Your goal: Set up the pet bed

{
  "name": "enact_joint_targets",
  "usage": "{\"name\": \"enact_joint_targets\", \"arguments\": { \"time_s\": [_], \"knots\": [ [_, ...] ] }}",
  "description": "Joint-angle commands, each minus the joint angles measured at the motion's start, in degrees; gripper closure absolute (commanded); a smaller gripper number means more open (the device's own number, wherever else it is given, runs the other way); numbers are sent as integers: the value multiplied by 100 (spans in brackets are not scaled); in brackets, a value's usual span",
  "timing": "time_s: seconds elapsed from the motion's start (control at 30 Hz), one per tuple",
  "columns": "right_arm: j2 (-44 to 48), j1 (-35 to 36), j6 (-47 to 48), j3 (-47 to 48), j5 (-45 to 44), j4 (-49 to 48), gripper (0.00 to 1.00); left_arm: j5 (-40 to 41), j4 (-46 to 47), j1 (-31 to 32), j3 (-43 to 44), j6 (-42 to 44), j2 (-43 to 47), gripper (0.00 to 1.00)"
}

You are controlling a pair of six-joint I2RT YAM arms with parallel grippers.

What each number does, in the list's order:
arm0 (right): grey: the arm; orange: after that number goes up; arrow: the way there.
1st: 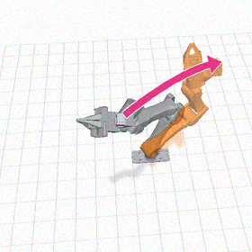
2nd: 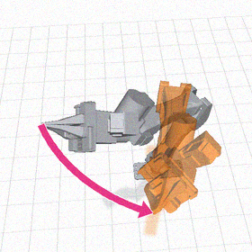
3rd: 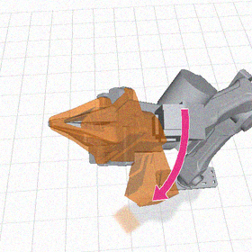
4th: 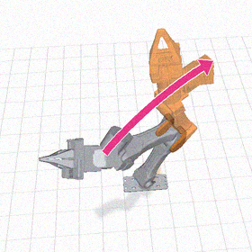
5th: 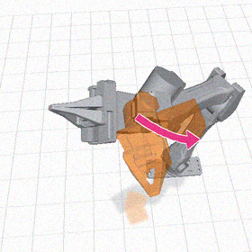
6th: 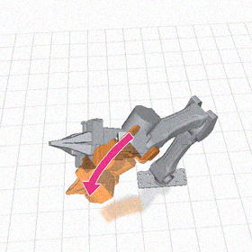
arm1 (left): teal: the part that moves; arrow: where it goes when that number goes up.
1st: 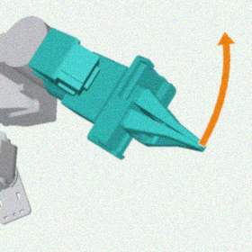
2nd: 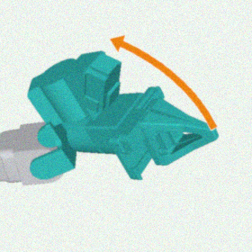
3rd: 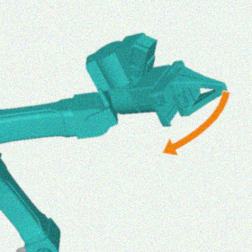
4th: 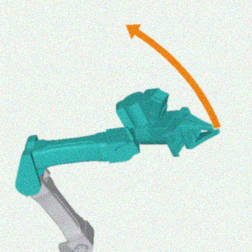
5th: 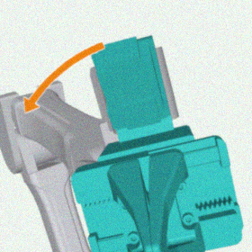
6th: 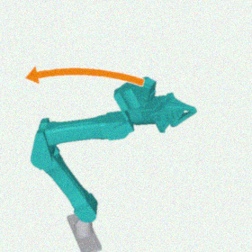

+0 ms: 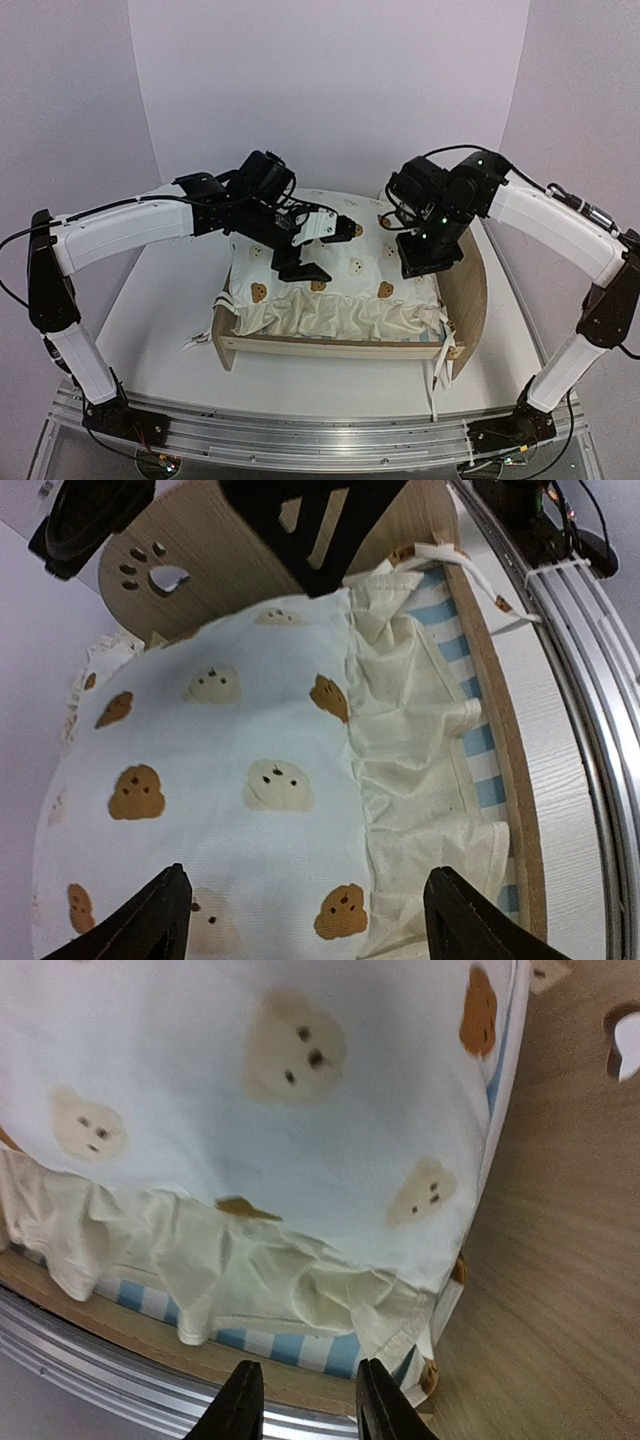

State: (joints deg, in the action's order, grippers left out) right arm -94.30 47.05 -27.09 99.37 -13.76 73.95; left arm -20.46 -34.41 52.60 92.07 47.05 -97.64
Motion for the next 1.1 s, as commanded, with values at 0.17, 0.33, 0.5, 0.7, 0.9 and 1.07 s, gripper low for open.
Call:
{"name": "enact_joint_targets", "arguments": {
  "time_s": [0.17,0.33,0.5,0.7,0.9,1.07],
  "knots": [
    [1157,79,-838,-2033,103,239,72,946,844,-153,-984,995,-259,19],
    [994,79,-712,-2233,-179,331,72,1400,1606,-282,-1437,1406,-224,46],
    [871,85,-841,-2352,-271,415,70,1441,1677,-456,-1353,1431,-154,95],
    [847,84,-988,-2510,-317,335,67,1336,1478,-580,-1193,1264,-34,100],
    [863,82,-916,-2901,-179,-304,73,1264,1499,-662,-1195,1162,90,100],
    [799,75,-950,-3086,-439,-418,80,1253,1534,-669,-1266,1142,164,100]
  ]
}}
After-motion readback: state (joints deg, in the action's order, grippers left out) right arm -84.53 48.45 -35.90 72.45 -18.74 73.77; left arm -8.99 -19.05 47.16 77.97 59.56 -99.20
